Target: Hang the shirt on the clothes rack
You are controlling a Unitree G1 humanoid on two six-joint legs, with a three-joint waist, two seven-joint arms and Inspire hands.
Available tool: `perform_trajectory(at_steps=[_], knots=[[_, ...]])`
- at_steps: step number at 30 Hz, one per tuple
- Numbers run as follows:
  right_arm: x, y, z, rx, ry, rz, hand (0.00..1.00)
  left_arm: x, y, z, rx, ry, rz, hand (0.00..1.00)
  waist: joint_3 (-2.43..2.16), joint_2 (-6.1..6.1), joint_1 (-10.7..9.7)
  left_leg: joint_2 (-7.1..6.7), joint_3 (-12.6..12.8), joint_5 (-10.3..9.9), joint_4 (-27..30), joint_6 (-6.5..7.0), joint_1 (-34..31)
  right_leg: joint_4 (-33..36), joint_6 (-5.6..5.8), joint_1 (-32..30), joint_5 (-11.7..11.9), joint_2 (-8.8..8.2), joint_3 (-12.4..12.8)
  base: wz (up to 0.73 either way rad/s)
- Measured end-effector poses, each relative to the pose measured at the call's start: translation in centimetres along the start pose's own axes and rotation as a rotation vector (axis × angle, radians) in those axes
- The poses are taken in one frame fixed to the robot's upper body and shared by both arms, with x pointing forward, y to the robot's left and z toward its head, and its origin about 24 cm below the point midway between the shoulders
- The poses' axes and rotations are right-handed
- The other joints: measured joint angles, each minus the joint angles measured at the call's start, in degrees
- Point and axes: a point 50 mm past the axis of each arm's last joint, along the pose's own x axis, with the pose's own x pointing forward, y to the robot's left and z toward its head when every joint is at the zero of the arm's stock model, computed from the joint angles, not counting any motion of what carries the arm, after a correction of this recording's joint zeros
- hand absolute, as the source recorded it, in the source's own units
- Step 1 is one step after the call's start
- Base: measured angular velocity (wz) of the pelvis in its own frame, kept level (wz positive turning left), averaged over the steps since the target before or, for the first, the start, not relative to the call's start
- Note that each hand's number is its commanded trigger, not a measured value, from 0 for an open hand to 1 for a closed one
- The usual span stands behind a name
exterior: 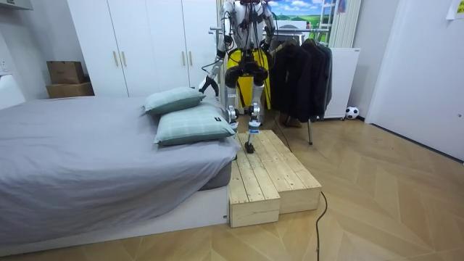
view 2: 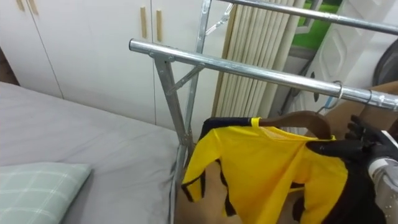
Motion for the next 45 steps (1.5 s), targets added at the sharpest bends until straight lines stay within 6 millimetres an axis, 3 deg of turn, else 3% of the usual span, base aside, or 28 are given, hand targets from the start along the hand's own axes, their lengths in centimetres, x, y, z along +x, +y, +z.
perform_trajectory(at_steps=[10,16,22,36,45], knots=[[-0.3,0.7,-0.7,0.066,-0.008,0.044,0.00,-0.1,-0.3,-0.4,-0.011,0.022,-0.002,0.00,-0.32,0.57,-0.5,0.11,0.6,0.1,0.0,-0.03,0.3,-0.1,-0.08,0.3,0.1,0.08,0.2,0.00],[-0.7,1.0,-1.9,0.160,-0.003,0.063,0.00,-0.3,-0.7,-0.7,-0.045,0.052,0.000,0.00,-0.12,1.08,-2.0,0.19,2.0,0.0,0.0,-0.03,1.1,-0.1,0.00,0.8,0.0,0.14,0.9,-0.03],[-1.0,0.9,-1.8,0.160,-0.037,0.070,0.00,-0.3,-0.8,-0.9,-0.105,0.077,0.005,0.00,-0.27,1.45,-3.6,0.14,3.1,0.2,0.0,0.08,0.3,0.9,0.13,-0.7,0.0,0.24,2.2,-0.06],[-2.6,0.0,-4.8,0.120,0.000,0.068,0.00,-0.2,-1.0,-1.1,-0.120,0.094,-0.004,0.00,-0.20,1.99,-4.7,0.16,3.9,0.2,0.0,0.10,0.2,1.0,0.11,-1.5,0.1,0.34,3.1,-0.03],[-5.0,-0.6,-8.9,0.083,0.086,0.066,0.00,-0.3,-1.3,-1.6,-0.114,0.111,-0.014,0.00,-0.19,2.17,-5.0,0.31,5.8,0.2,-0.1,0.10,0.1,1.2,0.13,-2.2,0.2,0.50,4.2,-0.07]])
